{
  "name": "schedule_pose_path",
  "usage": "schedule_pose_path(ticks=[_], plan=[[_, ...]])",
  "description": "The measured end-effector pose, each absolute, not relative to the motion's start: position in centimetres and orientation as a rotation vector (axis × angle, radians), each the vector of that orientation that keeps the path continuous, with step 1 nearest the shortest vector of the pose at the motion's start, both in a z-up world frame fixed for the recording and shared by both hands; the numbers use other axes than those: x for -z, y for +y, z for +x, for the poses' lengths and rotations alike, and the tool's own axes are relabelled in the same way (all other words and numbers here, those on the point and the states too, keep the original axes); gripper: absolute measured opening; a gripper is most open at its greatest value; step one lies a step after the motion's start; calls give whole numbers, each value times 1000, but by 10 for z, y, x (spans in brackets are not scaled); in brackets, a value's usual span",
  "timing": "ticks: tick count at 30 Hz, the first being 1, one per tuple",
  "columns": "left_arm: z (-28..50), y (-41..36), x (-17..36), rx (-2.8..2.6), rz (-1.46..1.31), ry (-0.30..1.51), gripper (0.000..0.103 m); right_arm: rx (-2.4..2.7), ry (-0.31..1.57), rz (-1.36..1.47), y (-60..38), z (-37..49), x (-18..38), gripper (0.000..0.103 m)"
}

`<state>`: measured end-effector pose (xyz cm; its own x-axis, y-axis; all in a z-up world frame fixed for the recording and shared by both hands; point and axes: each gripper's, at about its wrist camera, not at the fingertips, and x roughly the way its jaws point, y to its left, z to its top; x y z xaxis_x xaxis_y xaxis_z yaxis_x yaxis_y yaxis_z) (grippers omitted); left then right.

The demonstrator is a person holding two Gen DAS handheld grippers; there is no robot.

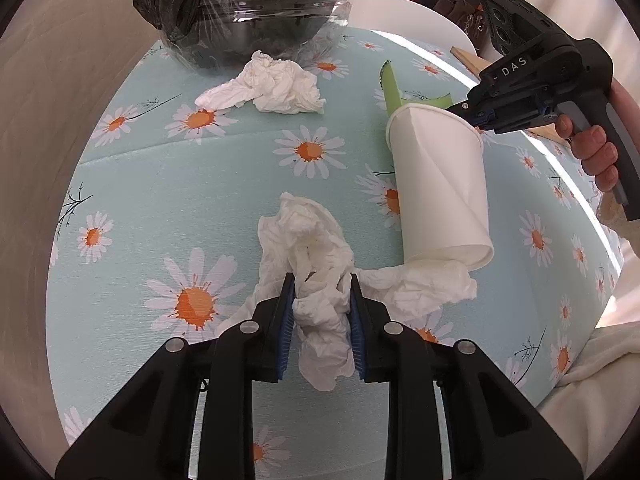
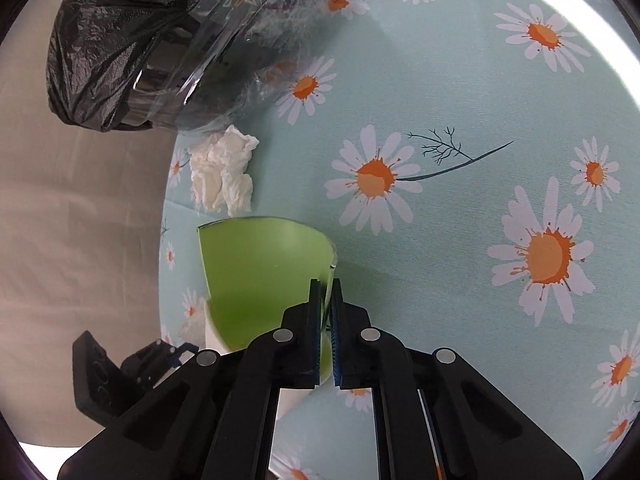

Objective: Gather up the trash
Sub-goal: 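Grasp the long crumpled tissue with the left tool while the right tool grasps the green box piece, then lift the tissue and green box piece and carry them over the bin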

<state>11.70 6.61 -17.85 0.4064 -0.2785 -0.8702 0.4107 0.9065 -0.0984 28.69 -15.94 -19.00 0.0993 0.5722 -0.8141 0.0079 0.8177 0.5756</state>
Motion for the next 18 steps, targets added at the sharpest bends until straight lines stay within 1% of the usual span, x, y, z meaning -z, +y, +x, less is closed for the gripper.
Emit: schedule_pose_path(ticks=[2,9,14,18], plan=[[116,64,180,438,163,1076,23,-442,1405,514,-165,284,187,3],[115,69,174,457,105,1088,23,-373,1284,566,-206,279,161,3],[108,72,166,435,121,1067,23,-328,1232,559,-228,274,146,3],[98,82,159,400,106,1038,23,-269,1196,457,-244,270,131,4]])
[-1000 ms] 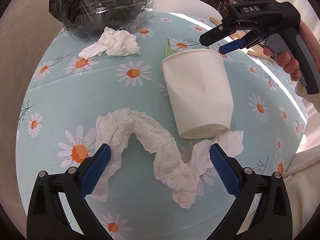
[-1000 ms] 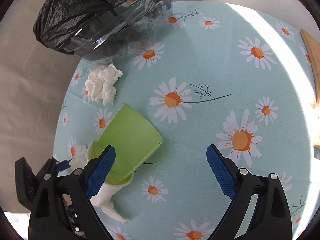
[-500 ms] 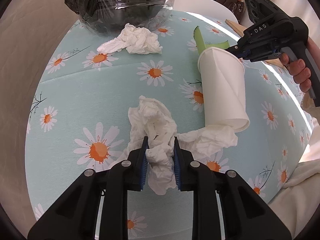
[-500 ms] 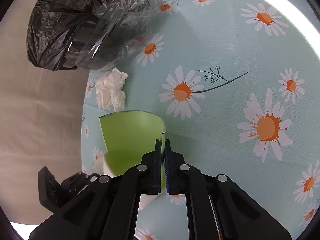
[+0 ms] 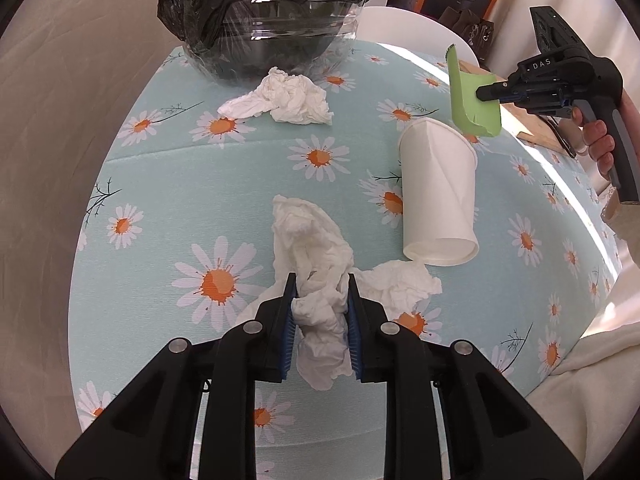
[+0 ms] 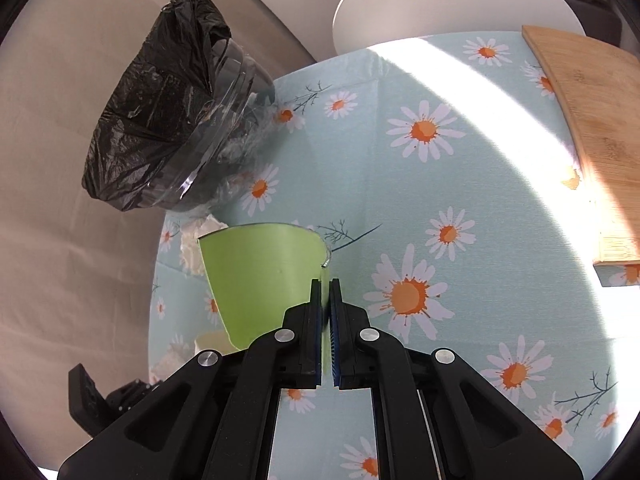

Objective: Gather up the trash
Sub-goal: 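Lift the tissue and green box piece and carry them over the bin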

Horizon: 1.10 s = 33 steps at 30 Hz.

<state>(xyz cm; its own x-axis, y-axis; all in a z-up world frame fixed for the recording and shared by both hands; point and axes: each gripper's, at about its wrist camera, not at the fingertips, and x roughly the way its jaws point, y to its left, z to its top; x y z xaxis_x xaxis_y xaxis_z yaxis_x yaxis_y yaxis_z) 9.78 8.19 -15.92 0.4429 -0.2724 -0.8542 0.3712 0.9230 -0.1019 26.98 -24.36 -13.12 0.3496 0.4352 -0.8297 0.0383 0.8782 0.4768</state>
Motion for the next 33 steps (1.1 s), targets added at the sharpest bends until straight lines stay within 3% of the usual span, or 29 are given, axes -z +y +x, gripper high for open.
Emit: schedule_pose_path(ticks=[33], plan=[[64,214,23,179,86,880,24,-146,834,18,-165,217,-5,4]])
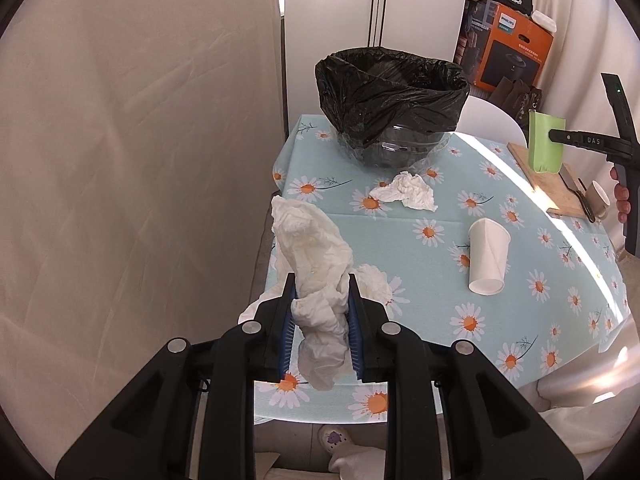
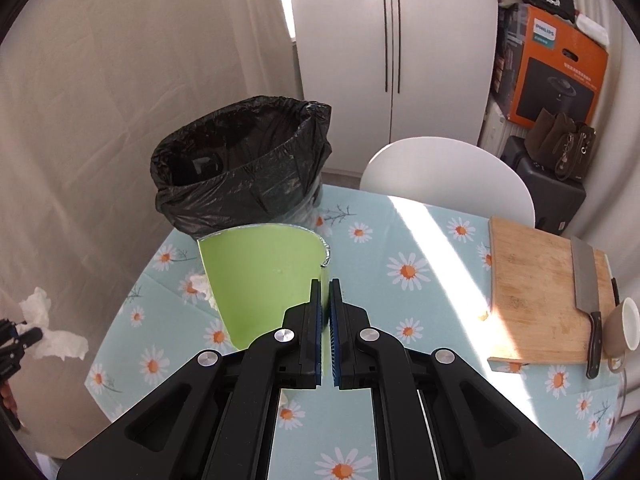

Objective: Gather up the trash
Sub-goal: 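Lift the tissue and green box piece and carry them over the bin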

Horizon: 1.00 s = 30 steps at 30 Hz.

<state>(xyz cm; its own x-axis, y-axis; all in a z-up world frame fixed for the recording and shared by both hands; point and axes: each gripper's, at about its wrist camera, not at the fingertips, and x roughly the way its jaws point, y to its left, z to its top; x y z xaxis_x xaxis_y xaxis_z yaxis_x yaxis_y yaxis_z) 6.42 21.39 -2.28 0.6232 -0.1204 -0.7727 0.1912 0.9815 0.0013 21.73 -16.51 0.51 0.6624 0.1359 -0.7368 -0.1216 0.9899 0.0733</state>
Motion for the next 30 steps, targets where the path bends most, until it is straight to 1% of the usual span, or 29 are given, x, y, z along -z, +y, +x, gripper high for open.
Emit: schedule_pose_path(ticks=[12,22,30], plan=[[97,253,-5,355,113,893,24,-62,761,23,-116,193,-26,4],[132,240,-31,454,225,852,24,-26,726,111,-101,178,-23,4],[162,218,-49,530,250,812,24,47,757,66,-102,194,-18,4]])
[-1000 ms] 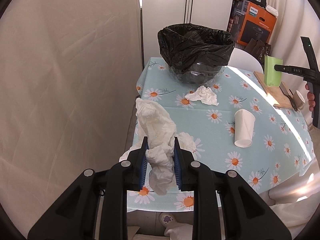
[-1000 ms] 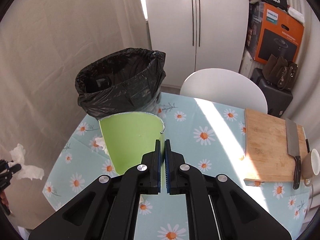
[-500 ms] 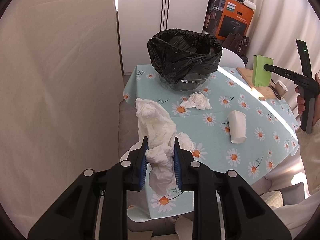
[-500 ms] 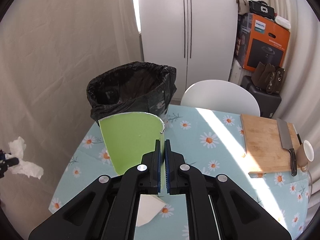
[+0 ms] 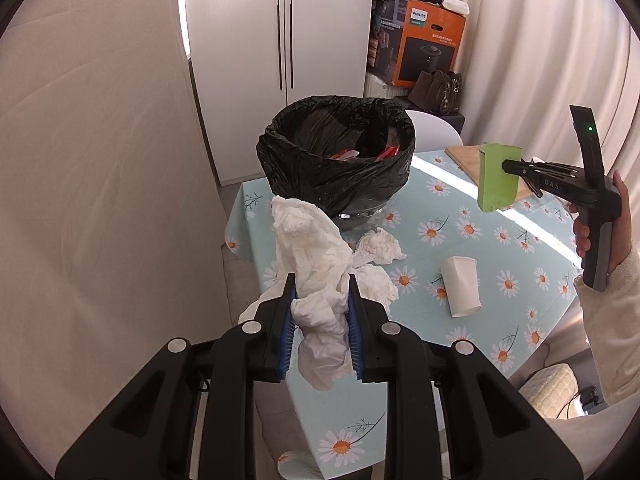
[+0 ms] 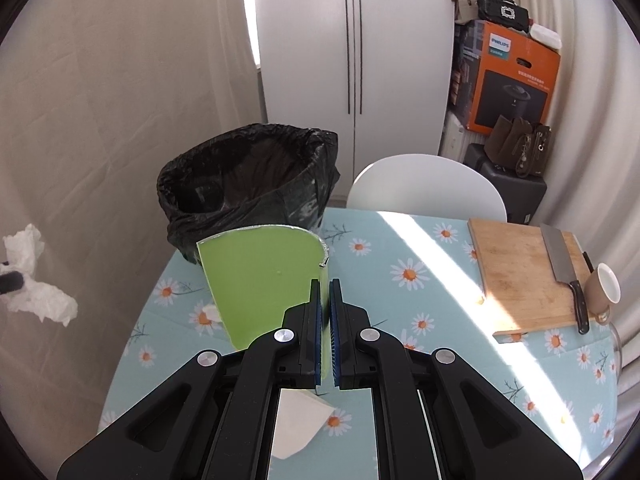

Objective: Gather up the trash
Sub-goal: 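Lift the tissue and green box piece and carry them over the bin, then open both tools to drop the tissue and green piece into the bin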

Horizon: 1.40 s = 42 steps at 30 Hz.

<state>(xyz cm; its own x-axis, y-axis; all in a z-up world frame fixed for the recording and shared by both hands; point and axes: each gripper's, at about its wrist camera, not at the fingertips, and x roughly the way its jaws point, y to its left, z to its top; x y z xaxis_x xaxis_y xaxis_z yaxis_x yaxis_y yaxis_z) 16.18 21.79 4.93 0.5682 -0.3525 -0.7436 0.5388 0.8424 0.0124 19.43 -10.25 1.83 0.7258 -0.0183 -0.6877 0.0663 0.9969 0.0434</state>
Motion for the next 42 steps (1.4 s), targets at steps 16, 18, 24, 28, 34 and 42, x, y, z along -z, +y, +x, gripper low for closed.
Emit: schedule_pose_path(ticks=[16,18,24,28,34,42], plan=[[279,158,-75,688,350,759,24,-71,672,100,-108,291,-57,4],[297,146,-77,700,369,751,24,-93,665,96,-107,309,-60,4],[343,105,-70,769,440,745,24,-130,664,58,-104,368,-56,4],[371,83,-50,779,493,778,24,-134,693,4,-98,407,-41,4],[404,66,-16,819,518,841,24,-162,734,-10,-89,448,-15,4],[419,67,13,835,474,855,82,-159,749,-54,-80,458,3,21]])
